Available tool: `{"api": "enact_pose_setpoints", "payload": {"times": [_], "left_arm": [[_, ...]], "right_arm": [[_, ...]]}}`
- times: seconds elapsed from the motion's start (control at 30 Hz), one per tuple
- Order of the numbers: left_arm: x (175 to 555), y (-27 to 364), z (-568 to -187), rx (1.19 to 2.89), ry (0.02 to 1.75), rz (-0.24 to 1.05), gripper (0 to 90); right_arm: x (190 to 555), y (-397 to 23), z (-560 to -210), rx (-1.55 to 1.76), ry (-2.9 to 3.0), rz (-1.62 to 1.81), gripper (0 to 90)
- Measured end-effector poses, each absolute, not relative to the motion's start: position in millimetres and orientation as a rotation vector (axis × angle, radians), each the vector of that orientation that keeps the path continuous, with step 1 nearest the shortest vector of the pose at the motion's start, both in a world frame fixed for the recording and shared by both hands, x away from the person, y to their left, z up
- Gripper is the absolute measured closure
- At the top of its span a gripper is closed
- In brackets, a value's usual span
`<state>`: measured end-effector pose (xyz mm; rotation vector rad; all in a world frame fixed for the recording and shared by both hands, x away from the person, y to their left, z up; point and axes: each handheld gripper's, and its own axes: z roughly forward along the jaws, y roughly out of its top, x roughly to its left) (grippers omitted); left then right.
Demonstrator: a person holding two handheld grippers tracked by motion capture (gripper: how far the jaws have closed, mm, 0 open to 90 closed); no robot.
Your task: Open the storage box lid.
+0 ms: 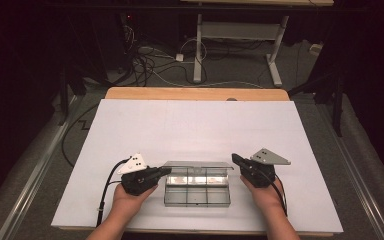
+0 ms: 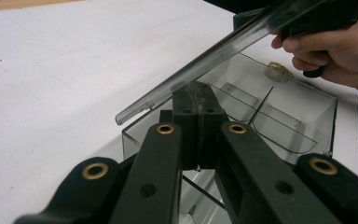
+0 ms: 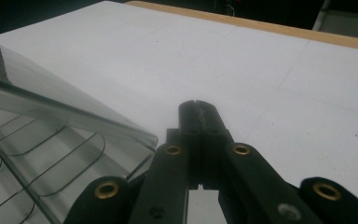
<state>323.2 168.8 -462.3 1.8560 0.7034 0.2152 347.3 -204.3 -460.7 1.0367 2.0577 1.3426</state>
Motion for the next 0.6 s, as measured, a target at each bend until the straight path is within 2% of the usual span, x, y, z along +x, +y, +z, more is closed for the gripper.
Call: {"api": "enact_pose_setpoints", "payload": {"times": [0.6], "left_arm": [[331.9, 164.8, -462.1, 1.868, 0.717, 0.218, 88.0]], "right_arm": [[355.3, -190.7, -451.6, 0.900, 2.094, 1.404, 90.0]]}}
